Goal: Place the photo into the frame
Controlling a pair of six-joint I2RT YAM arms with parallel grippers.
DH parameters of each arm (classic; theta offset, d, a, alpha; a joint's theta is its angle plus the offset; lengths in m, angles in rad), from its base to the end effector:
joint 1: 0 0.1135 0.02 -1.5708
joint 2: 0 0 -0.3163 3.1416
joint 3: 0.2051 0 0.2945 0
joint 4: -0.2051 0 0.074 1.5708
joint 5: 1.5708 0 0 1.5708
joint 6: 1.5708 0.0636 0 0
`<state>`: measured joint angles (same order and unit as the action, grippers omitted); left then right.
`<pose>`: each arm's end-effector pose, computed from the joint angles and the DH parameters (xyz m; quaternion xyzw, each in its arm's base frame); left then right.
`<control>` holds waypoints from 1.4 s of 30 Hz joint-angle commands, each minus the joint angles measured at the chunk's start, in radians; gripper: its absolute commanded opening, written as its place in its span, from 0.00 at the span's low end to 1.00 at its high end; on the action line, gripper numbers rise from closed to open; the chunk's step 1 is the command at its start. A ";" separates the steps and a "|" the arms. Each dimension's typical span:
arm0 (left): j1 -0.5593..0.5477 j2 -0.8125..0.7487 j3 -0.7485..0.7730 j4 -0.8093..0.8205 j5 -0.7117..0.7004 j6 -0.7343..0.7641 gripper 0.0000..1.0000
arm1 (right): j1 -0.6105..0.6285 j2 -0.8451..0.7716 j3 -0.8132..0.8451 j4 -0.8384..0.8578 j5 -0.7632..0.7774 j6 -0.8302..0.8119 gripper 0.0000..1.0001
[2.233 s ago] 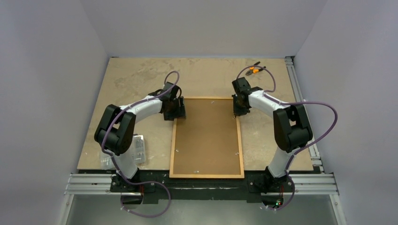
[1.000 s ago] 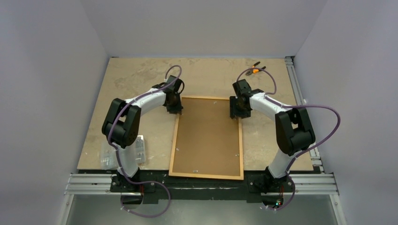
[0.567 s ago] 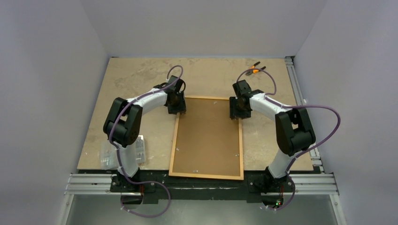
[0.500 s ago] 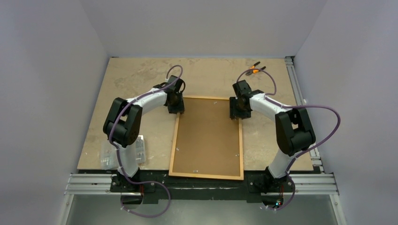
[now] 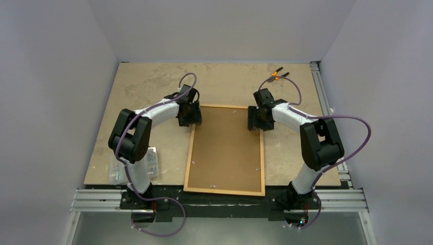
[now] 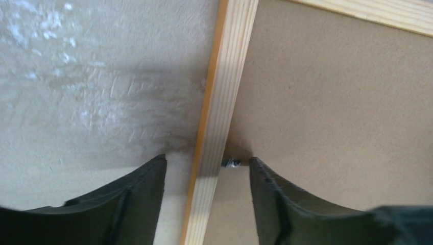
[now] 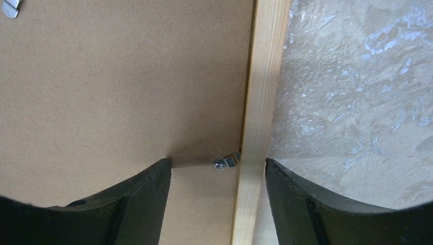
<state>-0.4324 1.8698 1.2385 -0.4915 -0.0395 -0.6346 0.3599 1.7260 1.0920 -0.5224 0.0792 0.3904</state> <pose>0.4014 -0.1825 0.1700 -0.1027 0.9694 -0.0964 0.2010 0.3687 0.1334 0.1778 0.0231 0.9776 0.0393 0.2055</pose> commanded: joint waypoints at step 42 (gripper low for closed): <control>-0.006 -0.334 -0.359 0.086 0.102 -0.031 0.64 | -0.009 -0.026 -0.012 0.004 0.042 0.085 0.08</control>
<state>-0.4335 1.5742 0.8845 -0.4095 0.0490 -0.6621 0.3477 1.7325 1.1030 -0.5392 0.1867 0.4557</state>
